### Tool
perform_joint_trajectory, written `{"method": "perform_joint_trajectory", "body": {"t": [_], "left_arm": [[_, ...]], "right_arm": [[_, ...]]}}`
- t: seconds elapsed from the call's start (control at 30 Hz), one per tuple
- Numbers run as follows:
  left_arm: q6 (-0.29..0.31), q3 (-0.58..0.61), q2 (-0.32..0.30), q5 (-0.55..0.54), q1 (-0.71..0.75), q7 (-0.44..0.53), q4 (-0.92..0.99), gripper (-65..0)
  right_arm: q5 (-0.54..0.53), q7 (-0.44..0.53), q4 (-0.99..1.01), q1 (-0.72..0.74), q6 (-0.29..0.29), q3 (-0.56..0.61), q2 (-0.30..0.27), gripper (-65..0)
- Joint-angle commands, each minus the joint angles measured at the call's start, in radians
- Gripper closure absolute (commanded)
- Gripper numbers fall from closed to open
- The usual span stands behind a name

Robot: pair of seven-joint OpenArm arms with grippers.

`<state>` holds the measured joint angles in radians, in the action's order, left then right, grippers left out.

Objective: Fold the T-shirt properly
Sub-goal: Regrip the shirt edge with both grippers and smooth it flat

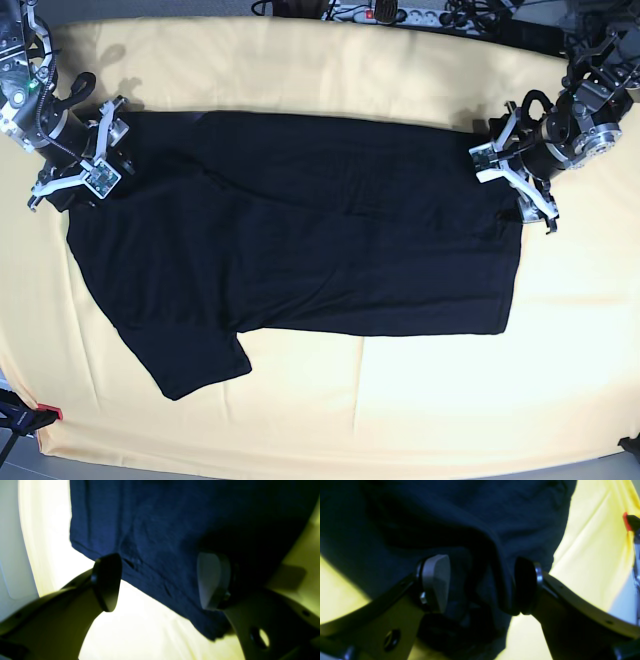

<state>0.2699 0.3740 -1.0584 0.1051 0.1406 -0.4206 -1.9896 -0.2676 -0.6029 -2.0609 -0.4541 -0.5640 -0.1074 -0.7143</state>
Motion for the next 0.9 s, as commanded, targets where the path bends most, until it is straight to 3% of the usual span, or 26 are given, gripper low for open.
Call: {"method": "perform_joint_trajectory", "body": {"t": [0.0, 0.13, 0.2, 0.4, 0.53, 0.73, 0.87], "left_arm": [[0.027, -0.010, -0.041, -0.028, 0.002, 0.000, -0.035, -46.6], [0.201, -0.010, -0.094, -0.085, 0.062, 0.001, -0.074, -46.6], [0.220, -0.010, -0.099, -0.081, 0.090, 0.005, -0.068, -46.6], [0.158, -0.010, -0.085, -0.043, 0.117, 0.025, -0.054, -46.6], [0.072, -0.010, -0.085, 0.020, 0.117, 0.082, -0.050, -46.6], [0.077, -0.009, -0.085, 0.070, 0.116, 0.098, -0.013, -46.6], [0.002, -0.009, -0.085, 0.148, 0.116, 0.160, 0.052, -46.6]], "right_arm": [[-0.032, -0.015, -0.037, -0.002, -0.023, -0.011, -0.020, -41.9], [-0.129, -0.088, -0.060, -0.060, -0.100, -0.010, -0.019, -41.9], [-0.126, -0.086, -0.060, -0.098, -0.103, -0.010, -0.019, -41.9], [-0.104, -0.079, -0.056, -0.156, -0.099, -0.010, -0.017, -41.9], [-0.026, -0.023, -0.029, -0.158, -0.046, -0.010, -0.017, -41.9], [-0.012, 0.029, 0.082, -0.155, -0.057, -0.010, -0.017, -41.9], [-0.013, 0.052, 0.135, -0.144, -0.057, -0.010, -0.017, -41.9]]}}
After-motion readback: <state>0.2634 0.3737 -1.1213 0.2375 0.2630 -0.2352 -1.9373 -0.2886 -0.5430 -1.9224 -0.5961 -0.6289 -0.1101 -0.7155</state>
